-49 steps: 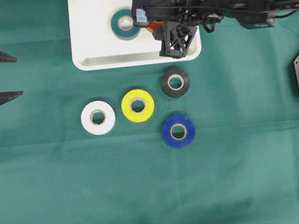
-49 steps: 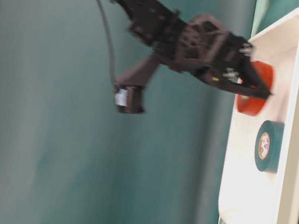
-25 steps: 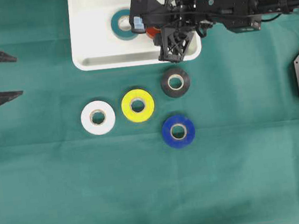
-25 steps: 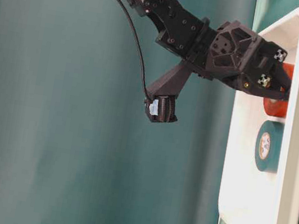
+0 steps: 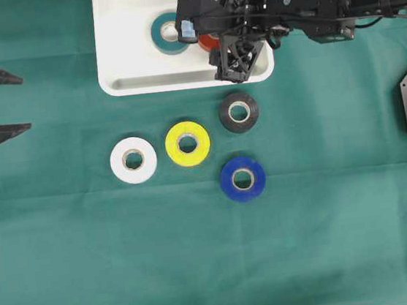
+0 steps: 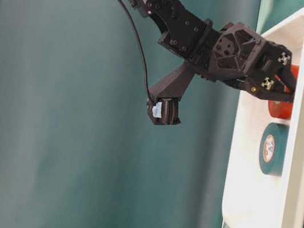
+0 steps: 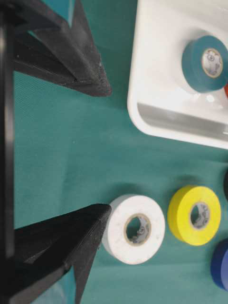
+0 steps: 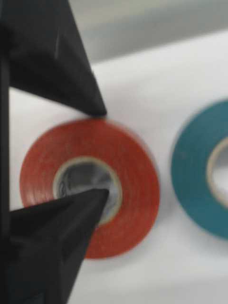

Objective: Pick up the tape from a random location and place it into the white case.
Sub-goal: 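Open the right gripper to release the orange-red tape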

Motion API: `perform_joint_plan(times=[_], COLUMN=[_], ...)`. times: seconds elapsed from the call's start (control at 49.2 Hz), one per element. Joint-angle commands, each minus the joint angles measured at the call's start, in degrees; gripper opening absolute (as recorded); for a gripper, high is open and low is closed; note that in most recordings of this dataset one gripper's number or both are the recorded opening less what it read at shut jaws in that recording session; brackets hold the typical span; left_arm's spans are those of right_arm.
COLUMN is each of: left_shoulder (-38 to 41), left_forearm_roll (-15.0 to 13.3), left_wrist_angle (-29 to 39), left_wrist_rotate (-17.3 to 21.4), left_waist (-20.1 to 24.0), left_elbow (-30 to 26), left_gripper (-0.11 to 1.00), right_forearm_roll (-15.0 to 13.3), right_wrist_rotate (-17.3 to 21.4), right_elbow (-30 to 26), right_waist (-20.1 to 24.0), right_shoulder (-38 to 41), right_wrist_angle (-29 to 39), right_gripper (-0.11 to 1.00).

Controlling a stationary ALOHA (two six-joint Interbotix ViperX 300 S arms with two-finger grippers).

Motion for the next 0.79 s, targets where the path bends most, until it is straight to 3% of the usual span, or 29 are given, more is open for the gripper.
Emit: perform_joint_plan(times=[0.0,0.061,0.447,0.773], left_shoulder=[0.6,0.6,0.6,0.6], left_forearm_roll=[-0.2,-0.2,-0.1,-0.2], left_wrist_angle=[-0.2,-0.3,-0.2,-0.2], left_wrist_rotate=[0.0,0.0,0.1,0.1], left_waist=[0.2,0.2,0.2,0.2], left_elbow=[-0.6,-0.6,-0.6,-0.6], left_gripper=[0.99,0.99,0.99,0.99], right_forearm_roll=[-0.2,-0.2,-0.4,-2.2], right_wrist_rotate=[-0.1,-0.1,-0.5,-0.4], right_elbow=[-0.8,-0.9,-3.0,-5.0], right_waist=[0.1,0.1,0.1,0.7], right_shoulder=[-2.8,-4.5,-17.5,-22.9], right_wrist_angle=[0.1,0.1,6.6,12.9], right_gripper=[0.83,0.9,0.86,0.86])
